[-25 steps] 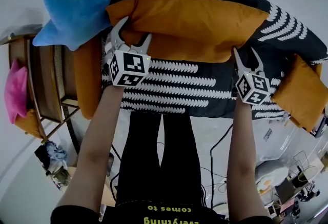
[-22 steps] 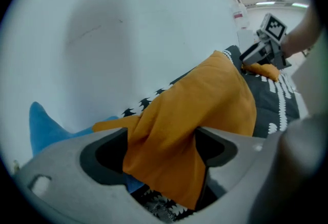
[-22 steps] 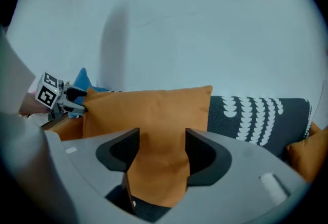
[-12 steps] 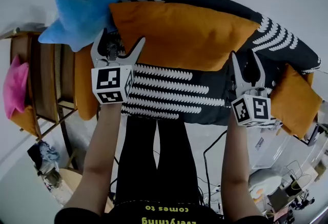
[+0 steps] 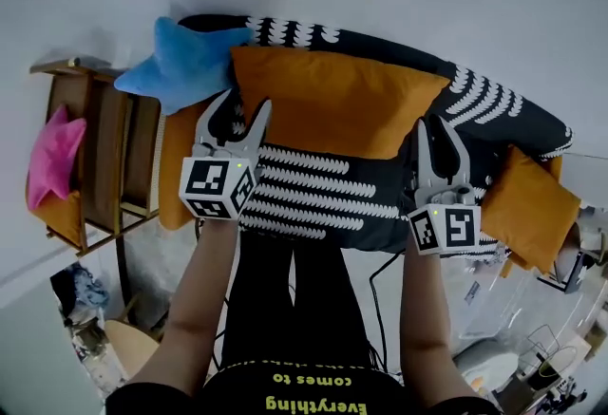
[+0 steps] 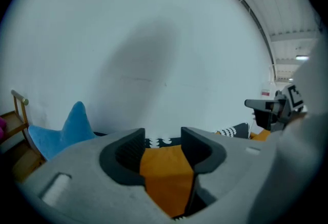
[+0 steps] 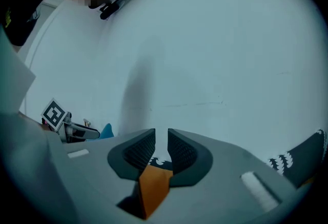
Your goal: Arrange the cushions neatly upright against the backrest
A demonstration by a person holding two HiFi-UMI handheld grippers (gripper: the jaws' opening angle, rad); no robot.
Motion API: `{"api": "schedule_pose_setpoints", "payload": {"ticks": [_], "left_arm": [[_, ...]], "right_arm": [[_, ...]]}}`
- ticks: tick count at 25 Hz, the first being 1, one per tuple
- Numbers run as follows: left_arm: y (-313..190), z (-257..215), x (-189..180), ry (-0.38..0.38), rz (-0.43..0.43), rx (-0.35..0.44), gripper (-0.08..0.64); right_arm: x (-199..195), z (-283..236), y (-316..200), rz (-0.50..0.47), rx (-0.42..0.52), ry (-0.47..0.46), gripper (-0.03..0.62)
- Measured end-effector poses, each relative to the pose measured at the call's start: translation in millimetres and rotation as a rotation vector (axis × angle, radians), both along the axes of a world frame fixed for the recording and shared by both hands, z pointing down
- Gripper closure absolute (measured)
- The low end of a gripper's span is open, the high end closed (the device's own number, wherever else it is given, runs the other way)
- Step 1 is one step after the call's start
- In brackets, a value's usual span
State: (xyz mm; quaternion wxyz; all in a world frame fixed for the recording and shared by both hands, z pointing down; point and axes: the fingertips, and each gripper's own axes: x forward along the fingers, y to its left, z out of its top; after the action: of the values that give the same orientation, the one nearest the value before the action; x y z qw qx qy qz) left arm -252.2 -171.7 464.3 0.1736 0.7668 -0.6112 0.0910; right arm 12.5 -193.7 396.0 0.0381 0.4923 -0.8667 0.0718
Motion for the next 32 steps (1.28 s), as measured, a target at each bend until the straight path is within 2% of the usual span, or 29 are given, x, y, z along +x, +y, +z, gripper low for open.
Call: {"api": "schedule_pose_setpoints", "payload": {"ticks": [2, 7, 10, 12, 20, 23, 28, 32], "left_arm": [[6, -16, 5, 0.014, 0.002, 0.012, 0.369], [26, -59, 20, -0.012, 0.036, 0.058, 0.464], [41, -77, 29, -0.056, 0.074, 0.067, 0.537], [46, -89, 31, -0.071, 0.089, 0.084, 0.552], [77, -132, 35, -0.022, 0.119, 0.133, 0.552], [94, -145, 37, -0.014, 0.144, 0.148, 0.524], [119, -167, 38, -0.015, 0.189, 0.161, 0.374], [132, -178, 41, -0.012, 0.23, 0.182, 0.285]], "right_arm": [[-1, -18, 6, -0.019, 0.01, -0.006, 0.508], [12, -57, 21, -0.041, 0.021, 0.003, 0.53], [18, -71, 36, -0.061, 0.013, 0.024, 0.545], [18, -83, 43, -0.077, 0.024, 0.035, 0.552], [6, -110, 75, -0.094, 0.043, 0.001, 0.549], [-4, -118, 94, -0.094, 0.039, -0.01, 0.51], [-25, -113, 134, -0.12, -0.036, -0.009, 0.374], [-32, -111, 162, -0.107, -0.059, -0.024, 0.322]]}}
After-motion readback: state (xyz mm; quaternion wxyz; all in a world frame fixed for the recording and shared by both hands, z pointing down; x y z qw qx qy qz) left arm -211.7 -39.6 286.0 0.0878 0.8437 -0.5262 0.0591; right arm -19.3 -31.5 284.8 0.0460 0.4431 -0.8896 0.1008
